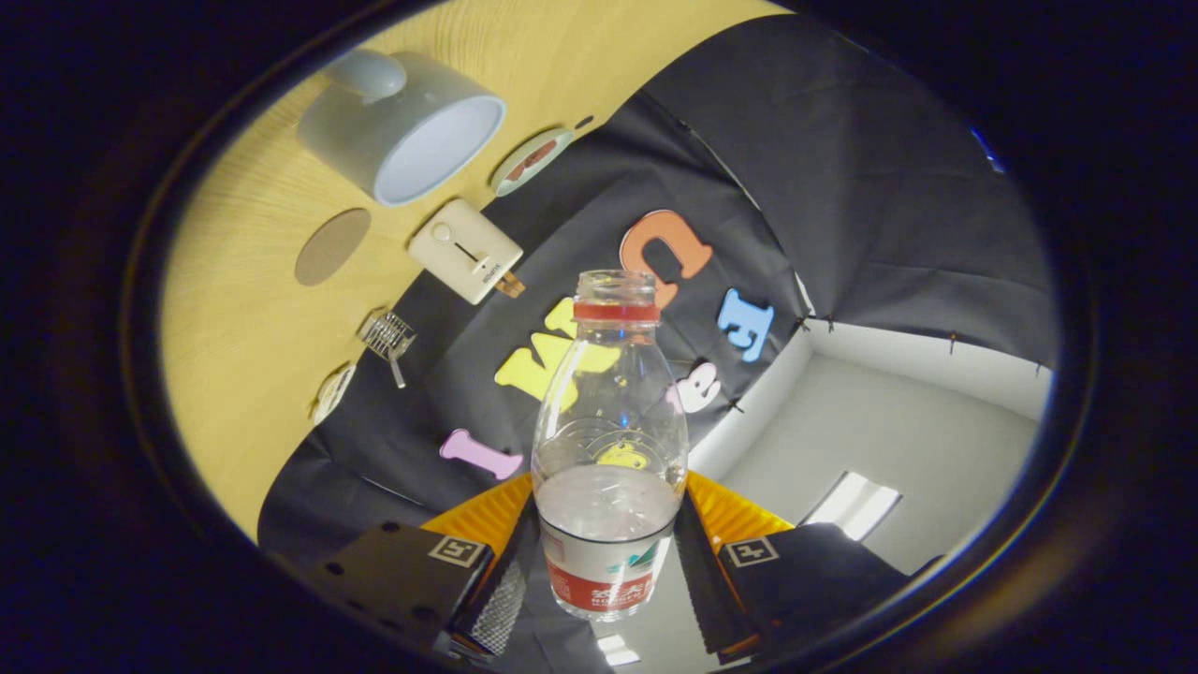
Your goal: Take the bottle from table, then pour the juice into the cup, finally place the bottle on the coaster
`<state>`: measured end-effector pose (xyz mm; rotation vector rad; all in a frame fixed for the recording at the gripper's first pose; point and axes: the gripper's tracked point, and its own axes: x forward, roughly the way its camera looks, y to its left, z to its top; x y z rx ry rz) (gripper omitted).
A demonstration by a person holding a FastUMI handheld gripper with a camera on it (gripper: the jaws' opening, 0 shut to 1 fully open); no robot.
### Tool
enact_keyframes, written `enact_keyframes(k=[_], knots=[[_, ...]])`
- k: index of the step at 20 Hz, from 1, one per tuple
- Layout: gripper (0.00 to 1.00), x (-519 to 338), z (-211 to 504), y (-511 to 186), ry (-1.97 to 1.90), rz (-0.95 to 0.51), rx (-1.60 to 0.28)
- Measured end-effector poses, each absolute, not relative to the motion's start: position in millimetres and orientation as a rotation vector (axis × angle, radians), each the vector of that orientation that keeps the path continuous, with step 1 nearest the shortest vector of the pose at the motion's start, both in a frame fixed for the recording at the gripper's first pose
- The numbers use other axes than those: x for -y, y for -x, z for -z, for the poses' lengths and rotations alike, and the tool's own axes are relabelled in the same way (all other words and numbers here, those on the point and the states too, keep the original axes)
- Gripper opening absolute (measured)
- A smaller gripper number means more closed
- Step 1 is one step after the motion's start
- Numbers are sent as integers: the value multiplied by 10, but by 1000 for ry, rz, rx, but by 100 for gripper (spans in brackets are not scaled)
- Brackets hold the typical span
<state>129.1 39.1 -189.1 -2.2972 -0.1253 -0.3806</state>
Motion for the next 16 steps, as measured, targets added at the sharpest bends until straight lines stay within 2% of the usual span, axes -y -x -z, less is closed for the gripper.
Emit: enact_keyframes(k=[7, 12, 16], knots=[[79, -19, 1978, -1431, 1860, 375, -94], [79, -100, 1905, -1434, 1465, 362, -90], [79, -99, 2097, -1427, 1066, 287, -186]])
